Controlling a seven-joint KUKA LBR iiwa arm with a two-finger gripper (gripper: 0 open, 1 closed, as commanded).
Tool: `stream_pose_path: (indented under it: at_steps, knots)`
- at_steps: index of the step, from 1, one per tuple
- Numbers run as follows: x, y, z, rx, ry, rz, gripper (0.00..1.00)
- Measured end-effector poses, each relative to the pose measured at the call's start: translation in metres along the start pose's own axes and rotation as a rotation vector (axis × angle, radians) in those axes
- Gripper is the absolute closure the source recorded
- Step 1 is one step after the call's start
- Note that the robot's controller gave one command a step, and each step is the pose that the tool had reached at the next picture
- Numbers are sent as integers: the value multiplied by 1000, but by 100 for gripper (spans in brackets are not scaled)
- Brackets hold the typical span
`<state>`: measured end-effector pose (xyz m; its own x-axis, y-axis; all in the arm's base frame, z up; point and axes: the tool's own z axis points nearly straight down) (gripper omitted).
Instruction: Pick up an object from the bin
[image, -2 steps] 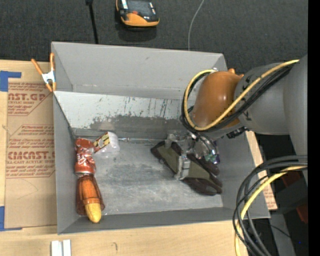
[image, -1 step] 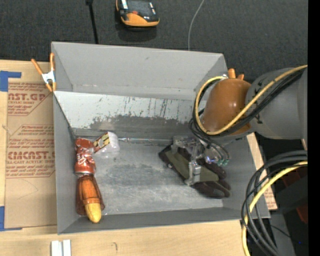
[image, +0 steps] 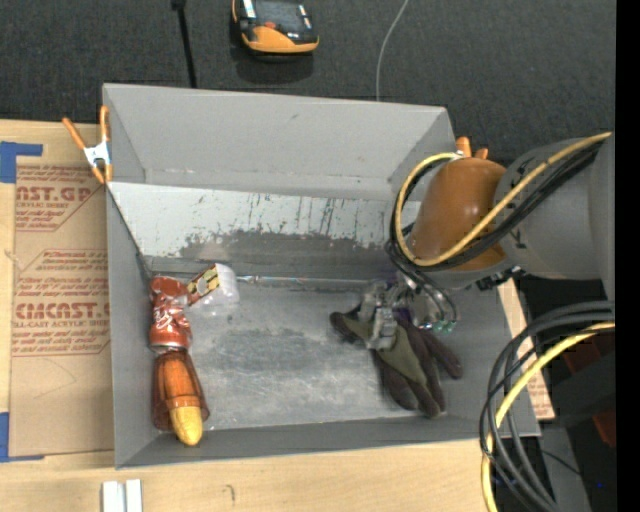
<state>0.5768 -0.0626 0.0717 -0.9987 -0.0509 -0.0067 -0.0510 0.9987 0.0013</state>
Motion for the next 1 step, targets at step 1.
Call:
stream_pose_path:
  at_steps: [1]
  knots:
    - [0,0,0,0,0,0,100]
